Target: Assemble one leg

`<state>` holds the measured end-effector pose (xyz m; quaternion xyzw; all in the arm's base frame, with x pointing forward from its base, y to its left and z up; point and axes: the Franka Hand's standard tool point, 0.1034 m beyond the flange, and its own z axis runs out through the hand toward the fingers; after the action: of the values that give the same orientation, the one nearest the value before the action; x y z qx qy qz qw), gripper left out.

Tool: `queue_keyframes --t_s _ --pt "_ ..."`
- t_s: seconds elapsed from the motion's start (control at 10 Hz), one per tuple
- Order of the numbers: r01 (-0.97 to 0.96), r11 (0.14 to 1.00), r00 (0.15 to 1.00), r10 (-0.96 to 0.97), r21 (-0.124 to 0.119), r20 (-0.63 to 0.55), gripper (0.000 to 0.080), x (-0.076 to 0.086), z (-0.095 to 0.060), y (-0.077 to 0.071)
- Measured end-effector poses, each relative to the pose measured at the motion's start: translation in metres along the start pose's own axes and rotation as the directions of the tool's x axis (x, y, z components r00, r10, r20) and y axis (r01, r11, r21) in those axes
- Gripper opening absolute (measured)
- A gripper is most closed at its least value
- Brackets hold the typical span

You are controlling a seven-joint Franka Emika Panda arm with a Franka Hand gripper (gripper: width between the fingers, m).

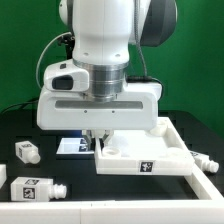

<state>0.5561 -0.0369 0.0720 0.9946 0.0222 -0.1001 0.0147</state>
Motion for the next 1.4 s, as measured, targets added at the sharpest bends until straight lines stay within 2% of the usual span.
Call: queue_keyframes --t_s 0.3,0.5,0.7,0.9,1.4 --pt "-0.071 0.997 0.997 0.071 0.004 0.008 0.0054 0.002 0.005 0.003" --pt "-0.126 0.992 0.992 0.126 0.026 -0.002 0.0054 0.021 0.015 0.001" --pt "-0.106 0.994 0.993 0.107 0.021 -0.048 0.0054 0.036 0.034 -0.003" --pt "-0.109 0.994 0.99 0.111 0.023 -0.087 0.0054 0.047 0.042 -0.001" --pt "-0.108 0.994 0.99 0.11 0.023 -0.09 0.0054 0.048 0.044 -0.002"
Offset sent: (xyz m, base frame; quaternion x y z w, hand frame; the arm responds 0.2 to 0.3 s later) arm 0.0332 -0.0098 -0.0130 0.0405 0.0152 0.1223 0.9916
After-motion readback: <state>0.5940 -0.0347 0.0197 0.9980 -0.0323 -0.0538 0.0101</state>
